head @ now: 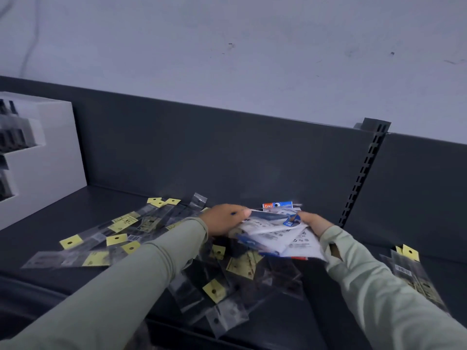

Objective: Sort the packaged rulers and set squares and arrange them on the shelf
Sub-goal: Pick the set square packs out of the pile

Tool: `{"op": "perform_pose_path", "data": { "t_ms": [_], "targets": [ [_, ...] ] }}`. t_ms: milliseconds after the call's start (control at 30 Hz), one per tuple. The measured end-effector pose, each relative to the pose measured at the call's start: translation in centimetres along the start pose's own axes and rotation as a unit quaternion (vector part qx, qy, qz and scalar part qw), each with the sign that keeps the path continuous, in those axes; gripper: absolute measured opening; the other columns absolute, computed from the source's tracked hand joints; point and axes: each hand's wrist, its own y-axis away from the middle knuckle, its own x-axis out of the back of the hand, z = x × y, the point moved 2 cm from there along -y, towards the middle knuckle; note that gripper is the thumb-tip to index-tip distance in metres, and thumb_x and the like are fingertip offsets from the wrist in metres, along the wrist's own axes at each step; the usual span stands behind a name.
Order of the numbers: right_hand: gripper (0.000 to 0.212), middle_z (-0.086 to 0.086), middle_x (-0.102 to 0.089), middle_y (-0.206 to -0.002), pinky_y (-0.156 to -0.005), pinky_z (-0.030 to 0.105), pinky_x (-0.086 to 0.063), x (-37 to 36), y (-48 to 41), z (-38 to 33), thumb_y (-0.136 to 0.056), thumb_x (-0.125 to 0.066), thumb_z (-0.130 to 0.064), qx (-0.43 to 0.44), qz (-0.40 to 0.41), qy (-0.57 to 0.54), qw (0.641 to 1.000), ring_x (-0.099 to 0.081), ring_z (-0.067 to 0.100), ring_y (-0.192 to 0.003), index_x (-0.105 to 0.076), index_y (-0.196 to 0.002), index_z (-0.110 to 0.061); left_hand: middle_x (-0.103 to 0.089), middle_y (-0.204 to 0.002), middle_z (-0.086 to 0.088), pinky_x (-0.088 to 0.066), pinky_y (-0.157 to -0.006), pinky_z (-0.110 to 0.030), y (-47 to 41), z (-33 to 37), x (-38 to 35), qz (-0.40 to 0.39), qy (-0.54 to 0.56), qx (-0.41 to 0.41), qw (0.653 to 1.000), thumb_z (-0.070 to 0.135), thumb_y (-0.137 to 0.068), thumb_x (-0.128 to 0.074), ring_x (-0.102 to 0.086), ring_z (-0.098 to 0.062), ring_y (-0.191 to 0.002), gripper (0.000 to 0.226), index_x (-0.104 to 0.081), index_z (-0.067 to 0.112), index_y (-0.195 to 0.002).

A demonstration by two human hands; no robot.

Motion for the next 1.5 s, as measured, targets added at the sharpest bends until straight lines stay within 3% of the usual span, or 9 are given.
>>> {"op": "perform_pose_path", "data": {
  "t_ms": [133,267,467,633,800,1000,1167,1367,1500],
  "targets": [
    [0.025,0.006,-0.062,-0.045,-0.036,0.019,-0.047,-0.2,1.1,0.1,-0.096,-0.044,-0.009,0.009,-0.021,0.004,1.000,-0.059,0.016,-0.035,-0.058,-0.075,-0.006,-0.039,-0.151,0.004,-0.022,-0.117,-0.035,1.1,-0.4,1.1,-0.002,0.066,0.044,0.997,0.065,-0.094,-0.026,-0.033,-0.018,-0.141,0.068,-0.043,0.021,-0.144],
    [0.031,0.000,-0.058,-0.038,-0.032,0.017,-0.043,-0.9,1.4,0.3,-0.100,-0.036,-0.011,-0.004,0.010,0.056,0.998,-0.056,0.009,-0.031,-0.050,-0.073,-0.008,-0.046,-0.145,-0.001,-0.027,-0.108,-0.030,2.2,-0.9,2.1,0.033,0.083,0.030,0.996,0.050,-0.101,-0.029,-0.041,-0.019,-0.134,0.056,-0.049,0.014,-0.139],
    [0.037,0.001,-0.043,-0.025,-0.026,0.017,-0.033,-2.3,3.8,-0.8,-0.100,-0.032,0.002,0.004,0.012,0.137,0.991,-0.039,0.008,-0.017,-0.047,-0.067,-0.010,-0.065,-0.116,-0.004,-0.042,-0.084,-0.027,3.3,-2.8,3.9,0.044,-0.035,0.023,0.998,0.019,-0.098,-0.046,-0.057,-0.018,-0.100,0.027,-0.066,0.015,-0.116],
    [0.038,0.004,-0.046,-0.027,-0.024,0.016,-0.032,-3.2,5.5,-0.8,-0.100,-0.030,0.000,-0.003,-0.001,0.143,0.990,-0.042,0.011,-0.017,-0.047,-0.067,-0.008,-0.061,-0.124,0.002,-0.044,-0.100,-0.033,5.7,-5.0,5.9,0.061,-0.129,0.079,0.987,0.015,-0.093,-0.053,-0.057,-0.021,-0.113,0.030,-0.064,0.020,-0.120],
    [0.037,-0.002,-0.040,-0.023,-0.025,0.014,-0.030,-4.6,6.2,0.2,-0.099,-0.030,0.006,0.001,-0.007,0.190,0.982,-0.036,0.006,-0.016,-0.043,-0.068,-0.011,-0.045,-0.141,0.000,-0.033,-0.102,-0.047,9.1,-8.2,6.2,0.058,-0.291,0.201,0.934,0.035,-0.094,-0.045,-0.046,-0.029,-0.126,0.034,-0.052,0.032,-0.128],
    [0.031,0.002,-0.048,-0.031,-0.032,0.014,-0.034,-5.6,7.9,3.1,-0.096,-0.037,0.001,-0.011,-0.043,0.139,0.989,-0.043,0.010,-0.022,-0.052,-0.070,-0.007,-0.048,-0.143,-0.003,-0.030,-0.108,-0.054,12.0,-9.3,3.7,0.020,-0.290,0.227,0.929,0.050,-0.094,-0.041,-0.045,-0.027,-0.130,0.045,-0.045,0.032,-0.135],
    [0.039,0.000,-0.038,-0.026,-0.029,0.012,-0.028,-6.7,8.8,3.8,-0.097,-0.031,0.002,-0.043,-0.047,0.148,0.987,-0.035,0.008,-0.017,-0.041,-0.060,-0.007,-0.028,-0.156,-0.005,-0.032,-0.109,-0.055,13.9,-10.1,3.0,-0.011,-0.260,0.295,0.919,0.094,-0.060,-0.035,-0.038,-0.033,-0.136,0.112,-0.020,0.030,-0.150],
    [0.029,0.006,-0.051,-0.035,-0.033,0.015,-0.039,-7.0,9.6,4.0,-0.094,-0.035,-0.002,-0.022,-0.068,0.035,0.997,-0.049,0.016,-0.025,-0.050,-0.070,-0.003,-0.029,-0.154,-0.001,-0.032,-0.110,-0.047,13.0,-8.2,1.5,-0.001,-0.227,0.153,0.962,0.050,-0.092,-0.051,-0.031,-0.028,-0.138,0.066,-0.027,0.024,-0.148],
    [0.026,0.007,-0.049,-0.032,-0.027,0.014,-0.036,-7.4,9.7,2.8,-0.095,-0.037,-0.005,-0.018,-0.040,-0.036,0.998,-0.046,0.015,-0.022,-0.050,-0.073,-0.003,-0.029,-0.155,-0.001,-0.029,-0.114,-0.044,11.8,-7.6,0.7,-0.034,-0.149,0.076,0.985,0.025,-0.092,-0.058,-0.026,-0.026,-0.143,0.070,-0.021,0.028,-0.151]
  ]
}}
